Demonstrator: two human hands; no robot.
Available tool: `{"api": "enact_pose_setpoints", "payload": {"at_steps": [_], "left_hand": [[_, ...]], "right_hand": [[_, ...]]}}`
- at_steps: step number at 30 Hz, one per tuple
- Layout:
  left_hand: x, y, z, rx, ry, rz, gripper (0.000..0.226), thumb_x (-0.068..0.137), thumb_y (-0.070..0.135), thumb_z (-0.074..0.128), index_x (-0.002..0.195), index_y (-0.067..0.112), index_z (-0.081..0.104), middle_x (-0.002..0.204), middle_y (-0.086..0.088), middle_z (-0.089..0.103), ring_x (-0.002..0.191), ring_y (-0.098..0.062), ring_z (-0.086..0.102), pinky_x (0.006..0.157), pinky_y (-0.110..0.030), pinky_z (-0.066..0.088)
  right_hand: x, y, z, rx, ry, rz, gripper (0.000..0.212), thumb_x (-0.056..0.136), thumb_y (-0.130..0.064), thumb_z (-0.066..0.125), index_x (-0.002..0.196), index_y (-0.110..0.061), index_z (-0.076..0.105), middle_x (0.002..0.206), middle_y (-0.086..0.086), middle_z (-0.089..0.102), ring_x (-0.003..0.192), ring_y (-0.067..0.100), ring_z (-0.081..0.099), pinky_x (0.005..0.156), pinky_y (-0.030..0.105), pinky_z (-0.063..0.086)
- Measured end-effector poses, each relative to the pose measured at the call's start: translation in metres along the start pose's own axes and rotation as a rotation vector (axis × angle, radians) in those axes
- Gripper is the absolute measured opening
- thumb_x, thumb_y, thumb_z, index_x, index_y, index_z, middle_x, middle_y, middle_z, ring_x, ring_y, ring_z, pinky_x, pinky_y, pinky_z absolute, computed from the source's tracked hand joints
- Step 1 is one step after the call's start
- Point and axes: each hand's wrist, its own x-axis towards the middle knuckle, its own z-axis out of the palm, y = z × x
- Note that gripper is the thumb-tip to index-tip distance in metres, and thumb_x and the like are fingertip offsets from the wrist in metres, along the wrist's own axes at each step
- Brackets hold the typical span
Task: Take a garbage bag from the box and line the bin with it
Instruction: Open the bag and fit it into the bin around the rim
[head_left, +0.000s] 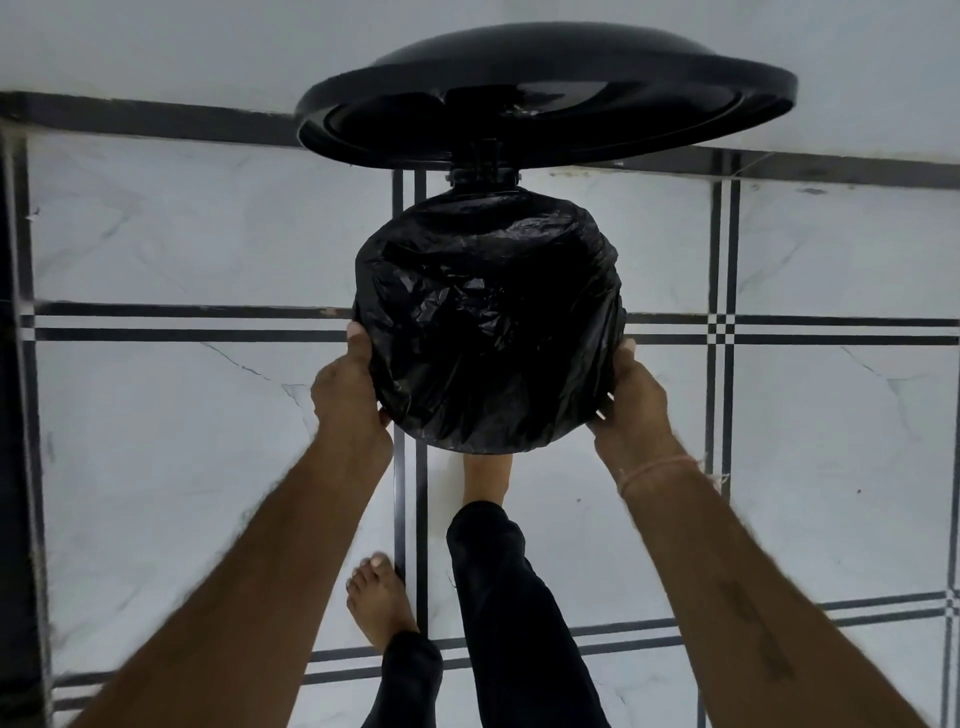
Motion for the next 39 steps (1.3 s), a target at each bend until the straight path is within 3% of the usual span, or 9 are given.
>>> {"api": "enact_pose_setpoints", "payload": {"at_steps": [4, 8, 16, 19, 21, 24, 31, 35, 39], "left_hand": [[0.004, -0.002, -0.007, -0.032, 0.011, 0.032, 0.026, 0.098, 0.044, 0.067, 0.093, 0.018, 0.067, 0.095, 0.003, 0.075, 0.094, -0.017, 0.072, 0.083, -0.034, 0.063], [0.001, -0.007, -0.011, -0.129, -0.042, -0.037, 0.041, 0.102, 0.051, 0.057, 0.113, 0.015, 0.073, 0.117, -0.004, 0.078, 0.104, -0.018, 0.074, 0.098, -0.038, 0.060], [-0.011, -0.025, -0.029, -0.160, -0.155, -0.159, 0.033, 0.104, 0.039, 0.057, 0.125, 0.014, 0.067, 0.108, -0.003, 0.076, 0.097, -0.019, 0.074, 0.068, -0.031, 0.063], [-0.012, -0.039, -0.025, -0.289, -0.117, -0.158, 0.032, 0.105, 0.041, 0.055, 0.114, 0.014, 0.069, 0.108, -0.004, 0.075, 0.099, -0.018, 0.074, 0.069, -0.030, 0.064], [-0.019, -0.051, -0.022, -0.326, -0.120, -0.214, 0.047, 0.102, 0.055, 0.053, 0.120, 0.015, 0.069, 0.116, -0.005, 0.072, 0.111, -0.021, 0.069, 0.081, -0.037, 0.064], [-0.032, -0.067, -0.015, -0.342, -0.153, -0.311, 0.067, 0.096, 0.071, 0.049, 0.136, 0.019, 0.064, 0.129, -0.006, 0.069, 0.121, -0.026, 0.065, 0.098, -0.052, 0.056], [-0.036, -0.067, -0.005, -0.464, -0.049, -0.216, 0.047, 0.101, 0.058, 0.051, 0.119, 0.019, 0.070, 0.116, -0.004, 0.075, 0.112, -0.024, 0.071, 0.087, -0.038, 0.060], [-0.021, -0.058, -0.012, -0.428, -0.074, -0.188, 0.036, 0.110, 0.039, 0.045, 0.108, 0.015, 0.072, 0.094, -0.002, 0.081, 0.116, -0.026, 0.070, 0.093, -0.040, 0.058], [-0.016, -0.045, -0.016, -0.367, -0.142, -0.148, 0.041, 0.110, 0.043, 0.040, 0.112, 0.013, 0.069, 0.089, 0.000, 0.083, 0.105, -0.022, 0.072, 0.090, -0.039, 0.058]], "right_hand": [[-0.003, 0.003, -0.003, 0.082, -0.045, -0.029, 0.031, 0.102, -0.045, 0.061, 0.101, -0.016, 0.073, 0.109, 0.000, 0.075, 0.106, 0.021, 0.069, 0.100, 0.041, 0.059], [-0.008, 0.009, -0.009, 0.180, -0.064, 0.007, 0.035, 0.106, -0.042, 0.055, 0.107, -0.013, 0.074, 0.109, 0.005, 0.076, 0.106, 0.021, 0.071, 0.098, 0.039, 0.058], [-0.035, 0.036, -0.015, 0.205, -0.074, 0.205, 0.043, 0.103, -0.052, 0.054, 0.115, -0.014, 0.070, 0.108, 0.007, 0.077, 0.101, 0.024, 0.074, 0.080, 0.041, 0.061], [-0.037, 0.047, -0.009, 0.393, -0.022, 0.202, 0.040, 0.104, -0.047, 0.055, 0.102, -0.010, 0.070, 0.096, 0.007, 0.076, 0.085, 0.019, 0.075, 0.068, 0.034, 0.064], [-0.043, 0.056, -0.003, 0.462, -0.014, 0.226, 0.042, 0.104, -0.050, 0.052, 0.097, -0.011, 0.068, 0.103, 0.008, 0.072, 0.091, 0.019, 0.071, 0.070, 0.036, 0.063], [-0.061, 0.065, 0.008, 0.514, -0.028, 0.342, 0.046, 0.103, -0.056, 0.050, 0.113, -0.015, 0.068, 0.126, 0.011, 0.068, 0.104, 0.025, 0.066, 0.069, 0.043, 0.057], [-0.061, 0.084, 0.029, 0.730, 0.034, 0.376, 0.051, 0.104, -0.052, 0.051, 0.133, -0.013, 0.066, 0.116, 0.007, 0.070, 0.102, 0.026, 0.070, 0.081, 0.042, 0.062], [-0.057, 0.068, 0.020, 0.629, 0.059, 0.344, 0.030, 0.110, -0.028, 0.047, 0.110, -0.008, 0.069, 0.116, 0.012, 0.066, 0.090, 0.026, 0.067, 0.055, 0.033, 0.063], [-0.043, 0.045, 0.009, 0.213, 0.155, 0.099, 0.022, 0.108, -0.021, 0.047, 0.112, -0.009, 0.065, 0.121, 0.012, 0.067, 0.098, 0.025, 0.067, 0.080, 0.034, 0.058]]}}
